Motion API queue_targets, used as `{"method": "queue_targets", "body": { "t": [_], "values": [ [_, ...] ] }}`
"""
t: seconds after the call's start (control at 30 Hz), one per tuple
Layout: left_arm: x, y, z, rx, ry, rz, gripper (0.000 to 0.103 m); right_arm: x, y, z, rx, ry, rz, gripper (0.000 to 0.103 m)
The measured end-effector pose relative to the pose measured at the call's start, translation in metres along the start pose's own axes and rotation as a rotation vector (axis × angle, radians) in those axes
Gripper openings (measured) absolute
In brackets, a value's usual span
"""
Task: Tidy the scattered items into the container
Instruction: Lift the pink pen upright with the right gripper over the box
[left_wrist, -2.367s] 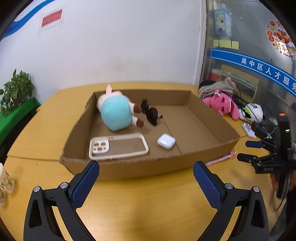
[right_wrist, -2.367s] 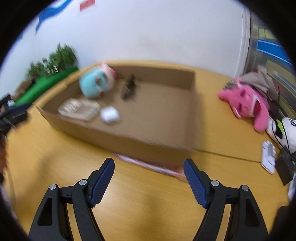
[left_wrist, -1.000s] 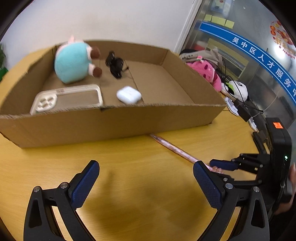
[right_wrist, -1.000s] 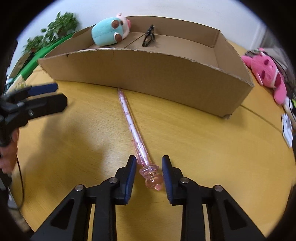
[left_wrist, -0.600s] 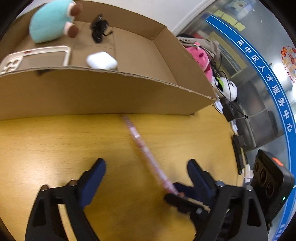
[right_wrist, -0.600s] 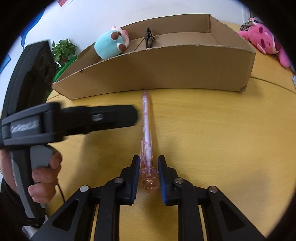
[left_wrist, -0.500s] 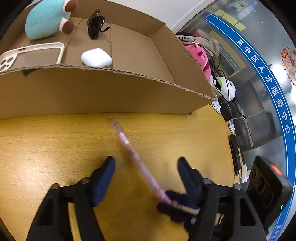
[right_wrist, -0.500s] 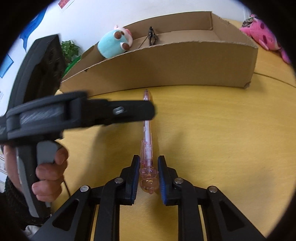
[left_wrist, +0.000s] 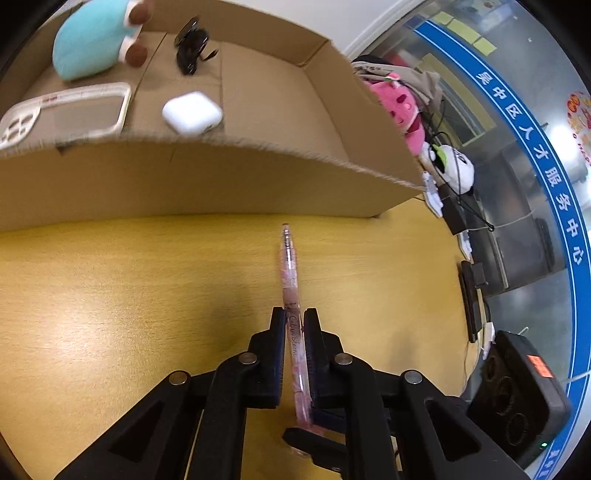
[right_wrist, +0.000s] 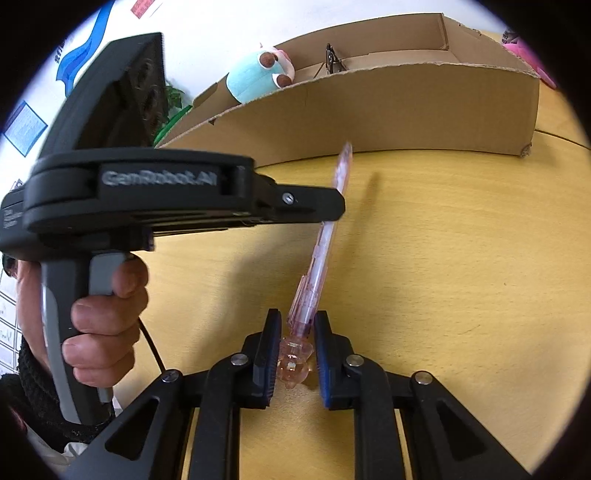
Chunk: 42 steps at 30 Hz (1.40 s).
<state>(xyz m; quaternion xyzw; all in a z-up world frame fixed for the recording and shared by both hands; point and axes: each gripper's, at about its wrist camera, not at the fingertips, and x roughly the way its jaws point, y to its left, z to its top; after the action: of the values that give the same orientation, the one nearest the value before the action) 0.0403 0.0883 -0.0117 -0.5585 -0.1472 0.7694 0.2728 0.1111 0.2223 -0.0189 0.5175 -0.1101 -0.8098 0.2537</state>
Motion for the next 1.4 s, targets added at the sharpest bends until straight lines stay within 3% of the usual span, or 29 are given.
{"method": "queue_targets", "body": {
  "t": [0.43, 0.83, 1.2, 1.4],
  "values": [
    [-0.061, -0.059, 0.046, 0.126, -0.093, -0.036, 0.009, -0.055, 0.017, 0.035, -0.046, -0.153, -0.014, 0.014],
    [-0.111, -0.084, 0.11, 0.187, -0.202, -0.053, 0.009, -0.097, 0.029, 0.095, -0.131, -0.25, -0.032, 0.013],
    [-0.119, -0.08, 0.202, 0.171, -0.245, -0.062, 0.008, -0.108, 0.017, 0.186, -0.179, -0.262, -0.045, 0.013],
    [-0.1, -0.07, 0.26, 0.143, -0.232, -0.016, 0.008, -0.089, -0.004, 0.241, -0.164, -0.224, -0.028, 0.013]
  ]
}}
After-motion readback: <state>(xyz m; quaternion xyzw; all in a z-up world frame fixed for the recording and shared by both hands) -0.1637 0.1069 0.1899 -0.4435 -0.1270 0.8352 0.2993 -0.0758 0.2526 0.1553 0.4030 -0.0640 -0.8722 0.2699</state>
